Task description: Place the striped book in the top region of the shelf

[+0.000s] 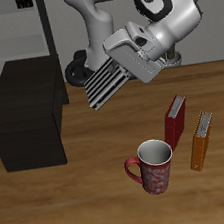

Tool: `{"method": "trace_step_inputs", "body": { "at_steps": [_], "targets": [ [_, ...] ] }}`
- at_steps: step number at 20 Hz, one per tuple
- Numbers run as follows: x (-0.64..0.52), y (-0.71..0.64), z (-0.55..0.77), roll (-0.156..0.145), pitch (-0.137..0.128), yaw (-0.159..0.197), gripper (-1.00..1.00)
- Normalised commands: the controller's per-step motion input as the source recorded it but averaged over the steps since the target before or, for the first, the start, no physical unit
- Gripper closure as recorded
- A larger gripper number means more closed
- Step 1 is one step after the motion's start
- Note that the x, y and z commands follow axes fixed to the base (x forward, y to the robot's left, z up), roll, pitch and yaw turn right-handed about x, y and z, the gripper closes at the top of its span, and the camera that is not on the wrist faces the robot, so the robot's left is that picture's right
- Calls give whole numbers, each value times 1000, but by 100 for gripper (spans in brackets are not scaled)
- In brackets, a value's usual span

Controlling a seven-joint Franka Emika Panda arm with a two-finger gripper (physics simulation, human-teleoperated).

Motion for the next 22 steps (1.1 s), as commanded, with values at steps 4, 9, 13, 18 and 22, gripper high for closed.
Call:
{"method": "trace_step_inputs", "body": {
  "at_steps": [4, 9, 13, 18, 22],
  "targets": [
    [80, -121, -74, -46, 16, 3, 100],
    [58, -35, -8, -32, -8, -1, 100],
    [53, -45, -5, -39, 17, -10, 100],
    [-29, 21, -35, -9, -2, -6, 100],
    [-1, -226, 171, -88, -2, -38, 100]
  ]
}}
